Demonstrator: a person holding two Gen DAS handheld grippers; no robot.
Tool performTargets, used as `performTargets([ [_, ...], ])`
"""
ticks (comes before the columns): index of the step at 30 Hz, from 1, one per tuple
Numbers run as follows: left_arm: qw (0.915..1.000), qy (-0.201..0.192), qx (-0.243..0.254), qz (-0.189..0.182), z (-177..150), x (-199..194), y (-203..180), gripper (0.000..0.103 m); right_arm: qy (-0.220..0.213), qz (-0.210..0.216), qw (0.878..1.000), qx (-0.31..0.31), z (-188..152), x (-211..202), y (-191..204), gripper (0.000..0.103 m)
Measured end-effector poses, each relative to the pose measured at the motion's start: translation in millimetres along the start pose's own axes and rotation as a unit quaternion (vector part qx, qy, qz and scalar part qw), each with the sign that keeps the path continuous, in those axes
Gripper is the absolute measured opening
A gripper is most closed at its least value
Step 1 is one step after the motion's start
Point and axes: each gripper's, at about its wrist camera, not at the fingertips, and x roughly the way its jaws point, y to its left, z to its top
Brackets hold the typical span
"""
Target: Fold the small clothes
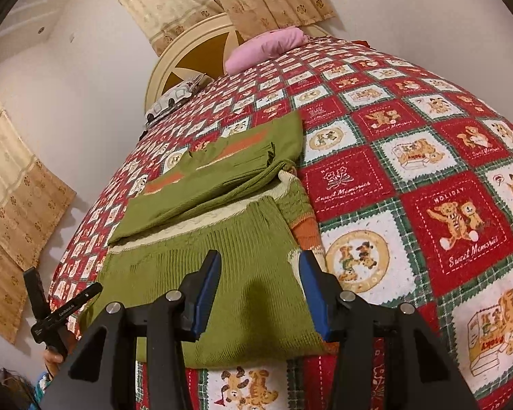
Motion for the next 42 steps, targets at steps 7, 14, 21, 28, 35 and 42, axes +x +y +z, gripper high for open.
performTargets([
  [7, 0.9989, -0.03, 0.03, 0.017, 0.7, -11.5, -13.7, 0.042, 0.006, 0.001, 1.0, 0.006, -5.2, 1.5, -2.2, 0.049],
  [14, 0.9996, -0.006, 0.022, 0.019, 1.6, 4.5, -8.7, 0.042, 0.005, 0.004, 1.0, 0.006, -7.6, -2.0, -1.3, 0.049],
  [21, 0.9999, -0.001, -0.008, -0.009, -1.8, 1.3, -2.9, 0.041, 0.006, 0.003, 1.0, 0.009, -9.6, -3.9, -3.0, 0.049],
  [28, 0.9995, 0.011, -0.016, -0.027, -1.3, 0.9, -4.7, 0.014, 0.003, -0.013, 1.0, -0.011, -11.0, -5.5, -0.7, 0.049],
  [35, 0.9968, 0.025, -0.045, -0.061, 5.1, 9.5, 3.2, 0.032, 0.003, -0.035, 0.998, -0.051, -0.2, -5.4, 1.8, 0.049],
  [42, 0.9979, 0.023, -0.037, -0.047, 5.6, 11.3, -4.2, 0.036, 0.031, -0.043, 0.991, -0.125, 12.3, 28.7, 25.2, 0.049],
])
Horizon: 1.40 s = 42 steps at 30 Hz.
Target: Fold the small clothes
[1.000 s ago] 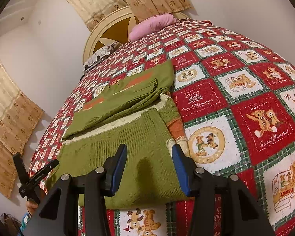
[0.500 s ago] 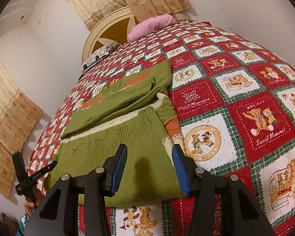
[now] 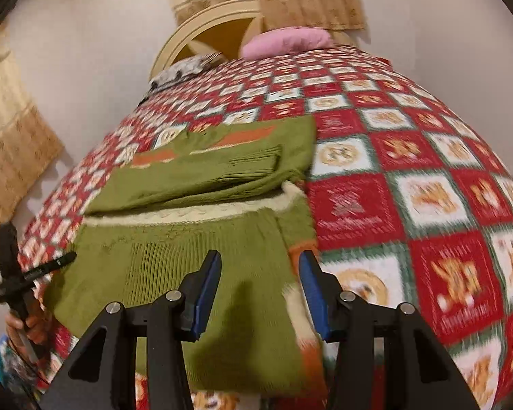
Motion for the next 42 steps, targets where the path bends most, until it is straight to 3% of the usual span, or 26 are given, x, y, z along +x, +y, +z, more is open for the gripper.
performTargets([
  [5, 0.9997, -0.006, 0.005, 0.022, -0.8, 0.7, -4.1, 0.028, 0.047, -0.036, 0.995, -0.079, 1.5, 42.0, 24.1, 0.049],
  [8, 0.9989, -0.009, 0.024, 0.039, -2.8, 0.4, -8.5, 0.019, 0.042, -0.066, 0.99, -0.12, -6.6, 46.0, 34.7, 0.05],
  [9, 0.9989, -0.01, 0.025, 0.037, -3.2, -0.1, -8.3, 0.017, 0.042, -0.069, 0.989, -0.125, -8.0, 44.2, 36.4, 0.037],
  [10, 0.9991, -0.01, 0.023, 0.036, -2.8, -0.6, -7.7, 0.014, 0.043, -0.068, 0.989, -0.125, -9.0, 41.7, 36.8, 0.017],
  [12, 0.9993, -0.007, 0.015, 0.033, -0.3, -1.5, -7.3, 0.012, 0.046, -0.061, 0.99, -0.121, -10.4, 35.6, 36.9, 0.013],
  [20, 0.999, -0.035, 0.012, 0.025, 25.8, -24.7, -14.8, 0.011, -0.041, -0.035, 0.995, -0.089, 11.4, -24.5, 51.0, 0.012],
  [25, 0.9982, -0.054, 0.011, 0.025, 48.6, -29.3, -17.8, 0.011, -0.084, -0.057, 0.99, -0.098, 30.1, -34.6, 63.4, 0.012],
  [42, 0.9981, -0.047, -0.006, 0.04, 110.8, 7.8, -20.2, 0.011, -0.104, -0.085, 0.987, -0.085, 78.2, -10.7, 64.5, 0.012],
])
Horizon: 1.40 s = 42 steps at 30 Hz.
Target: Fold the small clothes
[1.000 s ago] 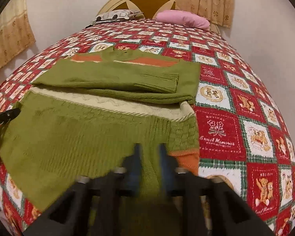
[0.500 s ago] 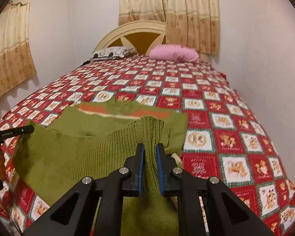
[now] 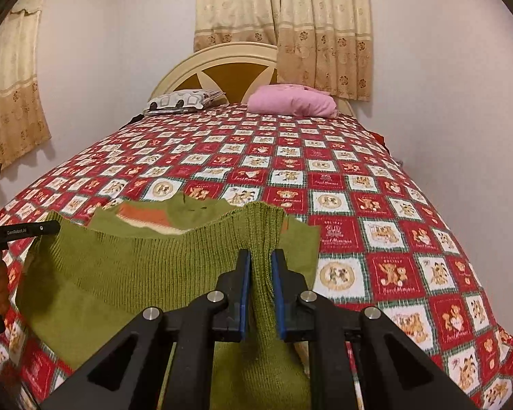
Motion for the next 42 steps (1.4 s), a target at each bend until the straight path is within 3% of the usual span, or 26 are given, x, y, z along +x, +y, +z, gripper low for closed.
performTargets([
  [6, 1.0, -0.002, -0.008, 0.0, 35.7, 24.8, -2.4, 0.011, 0.009, -0.004, 1.0, 0.006, 26.5, 37.2, -3.2, 0.012],
  [15, 0.9998, -0.002, -0.006, 0.018, 86.3, 85.2, -8.5, 0.011, 0.017, -0.032, 0.999, 0.009, 63.0, 124.9, -14.2, 0.011],
  [20, 0.9991, 0.011, -0.012, 0.038, 100.7, 133.8, -6.4, 0.011, 0.04, -0.049, 0.998, 0.028, 58.8, 179.9, -25.0, 0.006],
  [26, 0.996, 0.043, -0.012, 0.078, 87.6, 180.3, 0.0, 0.011, 0.081, -0.061, 0.994, 0.044, 36.0, 225.0, -38.8, 0.004],
  [30, 0.9964, 0.04, -0.019, 0.072, 86.8, 178.1, 3.0, 0.012, 0.087, -0.071, 0.992, 0.048, 36.3, 233.1, -43.7, 0.004],
  [32, 0.9954, 0.045, -0.026, 0.08, 85.1, 180.1, 4.9, 0.019, 0.108, -0.073, 0.99, 0.06, 34.3, 242.0, -49.8, 0.004],
  [33, 0.9947, 0.05, -0.03, 0.084, 86.3, 183.4, 6.3, 0.025, 0.116, -0.07, 0.988, 0.068, 33.7, 245.0, -53.1, 0.004],
  [37, 0.9941, 0.058, -0.037, 0.084, 86.7, 185.8, 8.6, 0.028, 0.122, -0.041, 0.985, 0.114, 34.5, 241.0, -70.6, 0.004],
  [40, 0.993, 0.061, -0.023, 0.099, 88.9, 167.5, 8.2, 0.04, 0.059, -0.045, 0.983, 0.168, 39.8, 188.9, -92.4, 0.004],
  [42, 0.9941, 0.033, -0.005, 0.104, 84.1, 133.0, 5.6, 0.04, 0.024, -0.045, 0.983, 0.177, 38.5, 141.8, -100.6, 0.004],
])
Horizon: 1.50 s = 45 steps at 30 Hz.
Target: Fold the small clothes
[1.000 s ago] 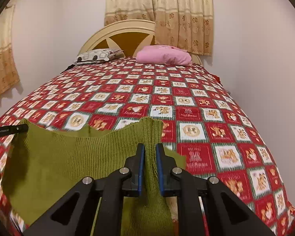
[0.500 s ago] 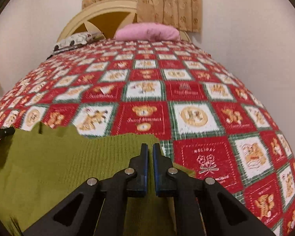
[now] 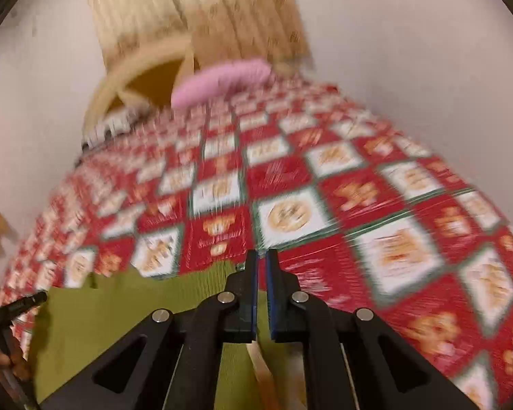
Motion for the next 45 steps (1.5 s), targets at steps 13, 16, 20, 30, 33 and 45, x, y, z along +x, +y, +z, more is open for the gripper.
performTargets([
  [13, 0.9924, -0.049, 0.112, 0.017, -124.4, -103.1, -41.5, 0.059, 0.054, 0.055, 0.986, -0.15, -131.5, -109.2, 55.2, 0.004],
  [16, 0.9929, -0.036, 0.111, 0.025, -140.3, -97.8, -46.8, 0.059, 0.073, 0.077, 0.979, -0.172, -150.1, -105.2, 75.4, 0.004],
  [20, 0.9963, -0.015, 0.078, 0.033, -158.0, -84.7, -38.9, 0.061, 0.103, 0.058, 0.972, -0.204, -177.3, -89.0, 81.7, 0.004],
  [30, 0.9923, -0.032, 0.097, 0.071, -168.4, -82.8, -47.1, 0.071, 0.113, 0.112, 0.98, -0.12, -176.3, -86.0, 53.8, 0.004],
  [33, 0.9924, -0.033, 0.095, 0.071, -169.1, -82.9, -46.3, 0.071, 0.109, 0.093, 0.981, -0.133, -178.3, -90.6, 60.3, 0.004],
  [45, 0.9922, -0.033, 0.094, 0.075, -169.4, -82.5, -45.0, 0.077, 0.102, 0.129, 0.971, -0.176, -203.0, -119.5, 137.8, 0.005],
])
